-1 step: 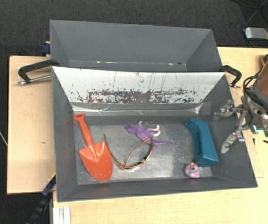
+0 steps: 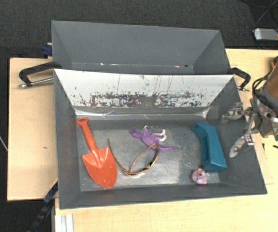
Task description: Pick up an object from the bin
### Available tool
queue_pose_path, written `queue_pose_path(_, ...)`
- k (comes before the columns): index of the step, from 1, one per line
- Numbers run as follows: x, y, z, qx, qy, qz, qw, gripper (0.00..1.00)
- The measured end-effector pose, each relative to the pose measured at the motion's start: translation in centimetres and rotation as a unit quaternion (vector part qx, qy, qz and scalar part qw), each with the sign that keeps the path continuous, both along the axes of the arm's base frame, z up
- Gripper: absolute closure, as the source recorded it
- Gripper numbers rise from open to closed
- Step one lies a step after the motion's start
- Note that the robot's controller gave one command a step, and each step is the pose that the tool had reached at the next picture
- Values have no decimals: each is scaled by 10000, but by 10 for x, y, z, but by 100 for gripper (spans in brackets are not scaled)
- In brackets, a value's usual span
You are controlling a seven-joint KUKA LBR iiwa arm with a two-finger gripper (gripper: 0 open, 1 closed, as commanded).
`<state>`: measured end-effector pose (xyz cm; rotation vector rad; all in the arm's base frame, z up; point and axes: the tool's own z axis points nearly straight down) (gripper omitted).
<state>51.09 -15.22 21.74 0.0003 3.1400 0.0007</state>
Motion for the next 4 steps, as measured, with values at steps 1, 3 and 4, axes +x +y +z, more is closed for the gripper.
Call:
queue_pose_path(1,14,49,-74,-2,-26,-83,10000,0)
queue_pose_path(3,42,135,-78,-7,-34,412,9991,0)
queue_pose_path(4,60,170,-145,2,-13,657,9978,0)
